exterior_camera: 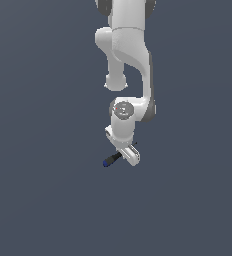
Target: Pick up the object and move it to a goal position.
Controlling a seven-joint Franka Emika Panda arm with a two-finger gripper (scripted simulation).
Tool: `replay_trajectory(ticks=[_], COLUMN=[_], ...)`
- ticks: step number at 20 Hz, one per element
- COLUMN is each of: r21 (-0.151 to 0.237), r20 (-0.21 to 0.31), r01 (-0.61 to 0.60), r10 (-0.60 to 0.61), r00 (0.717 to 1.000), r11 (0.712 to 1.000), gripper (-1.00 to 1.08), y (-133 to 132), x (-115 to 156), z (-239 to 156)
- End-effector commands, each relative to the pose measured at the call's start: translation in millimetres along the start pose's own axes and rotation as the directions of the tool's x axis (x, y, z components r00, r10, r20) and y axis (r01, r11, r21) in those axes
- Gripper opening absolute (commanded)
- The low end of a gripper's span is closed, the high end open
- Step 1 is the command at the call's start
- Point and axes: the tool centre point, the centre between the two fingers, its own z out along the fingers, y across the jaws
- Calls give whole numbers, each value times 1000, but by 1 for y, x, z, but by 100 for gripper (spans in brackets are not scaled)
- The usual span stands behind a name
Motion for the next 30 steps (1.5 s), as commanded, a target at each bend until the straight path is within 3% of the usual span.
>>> replay_trajectory(ticks=[1,9,14,18,23,30], r21=[38,245,383,469,532,569], r20=[-22,-154,-253,-322,-380,-422], r01=[10,77,141,192,239,274], r10=[-9,-40,-43,-36,-23,-11], r00=[1000,987,967,946,925,907], r11=[999,966,913,862,813,776], gripper=[-100,-100,-100,-100,-100,-100], y=[-19,-116,-170,-199,-217,-226], x=[-2,-24,-52,-77,-102,-122], z=[-17,-122,-208,-270,-324,-361])
